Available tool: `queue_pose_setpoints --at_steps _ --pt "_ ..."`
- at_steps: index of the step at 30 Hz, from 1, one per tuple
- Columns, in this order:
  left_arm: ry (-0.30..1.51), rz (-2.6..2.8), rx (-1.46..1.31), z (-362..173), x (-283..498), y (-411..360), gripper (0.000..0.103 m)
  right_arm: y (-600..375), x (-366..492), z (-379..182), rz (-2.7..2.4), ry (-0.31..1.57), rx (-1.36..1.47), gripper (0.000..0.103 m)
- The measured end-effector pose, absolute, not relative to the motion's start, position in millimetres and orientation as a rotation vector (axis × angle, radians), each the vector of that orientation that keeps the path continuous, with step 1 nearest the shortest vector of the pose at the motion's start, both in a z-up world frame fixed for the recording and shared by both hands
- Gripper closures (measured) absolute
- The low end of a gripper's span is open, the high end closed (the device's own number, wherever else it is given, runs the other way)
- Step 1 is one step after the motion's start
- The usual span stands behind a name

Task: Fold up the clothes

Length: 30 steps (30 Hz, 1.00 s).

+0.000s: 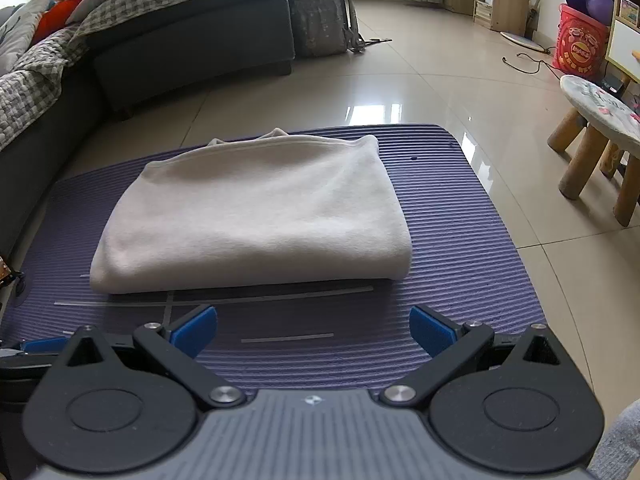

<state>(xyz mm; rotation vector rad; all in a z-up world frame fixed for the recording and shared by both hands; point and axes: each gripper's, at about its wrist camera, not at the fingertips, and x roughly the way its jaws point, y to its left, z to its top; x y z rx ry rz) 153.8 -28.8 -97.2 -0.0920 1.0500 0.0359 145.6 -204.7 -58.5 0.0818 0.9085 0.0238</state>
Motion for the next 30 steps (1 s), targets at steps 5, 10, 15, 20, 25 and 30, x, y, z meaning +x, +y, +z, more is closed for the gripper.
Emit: queue_pose_setpoints --at_steps 5,10,15,20,25,30 --pt "1.055 0.036 -0.092 -97.7 153.7 -29.0 0.000 -205.4 145.1 -59.0 0.022 0.907 0.081 0.001" --pt "1.056 0.037 -0.086 -98.5 153.4 -30.1 0.000 -206.7 144.9 -59.6 0.024 0.908 0.084 0.001" --pt "1.060 0.037 -0.088 -99.3 153.9 -29.9 0.000 -207.5 145.2 -60.1 0.025 0.913 0.086 0.001" --pt "1.061 0.035 -0.092 -99.7 153.6 -29.3 0.000 -207.2 145.4 -58.8 0.023 0.906 0.086 0.001" --pt "1.062 0.035 -0.090 -100.0 153.3 -29.7 0.000 -207.3 145.3 -59.9 0.025 0.909 0.089 0.001" --pt "1.066 0.031 -0.092 -100.6 153.0 -30.3 0.000 -207.0 145.3 -60.2 0.022 0.909 0.086 0.001"
